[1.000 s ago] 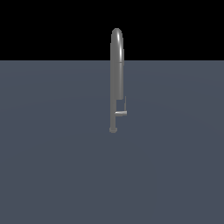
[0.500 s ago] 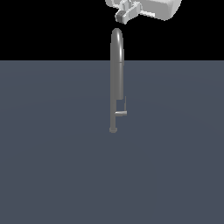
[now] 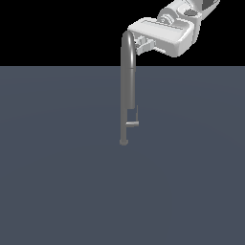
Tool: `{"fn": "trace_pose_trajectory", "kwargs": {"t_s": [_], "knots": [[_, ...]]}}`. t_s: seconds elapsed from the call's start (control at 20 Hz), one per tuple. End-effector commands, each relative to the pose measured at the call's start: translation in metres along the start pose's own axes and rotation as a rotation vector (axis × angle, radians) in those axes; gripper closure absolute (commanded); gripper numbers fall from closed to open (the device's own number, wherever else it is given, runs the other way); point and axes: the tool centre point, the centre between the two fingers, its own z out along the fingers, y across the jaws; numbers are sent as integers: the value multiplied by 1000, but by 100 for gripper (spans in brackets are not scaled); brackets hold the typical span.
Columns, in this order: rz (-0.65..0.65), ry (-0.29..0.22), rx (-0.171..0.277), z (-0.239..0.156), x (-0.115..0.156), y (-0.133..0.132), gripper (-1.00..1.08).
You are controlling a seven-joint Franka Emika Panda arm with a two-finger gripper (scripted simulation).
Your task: Turn on the faucet by rotating a designated handle.
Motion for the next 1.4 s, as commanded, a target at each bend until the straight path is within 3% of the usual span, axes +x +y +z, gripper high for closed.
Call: {"fn": "trace_pose_trajectory", "kwargs": {"t_s": [0.0,0.8,1.1,1.35], "knots": [[45,-49,46,2,20,0,108],[356,-371,358,44,143,15,108],[425,-440,426,60,167,20,108],[446,-463,448,66,174,22,108]]}}
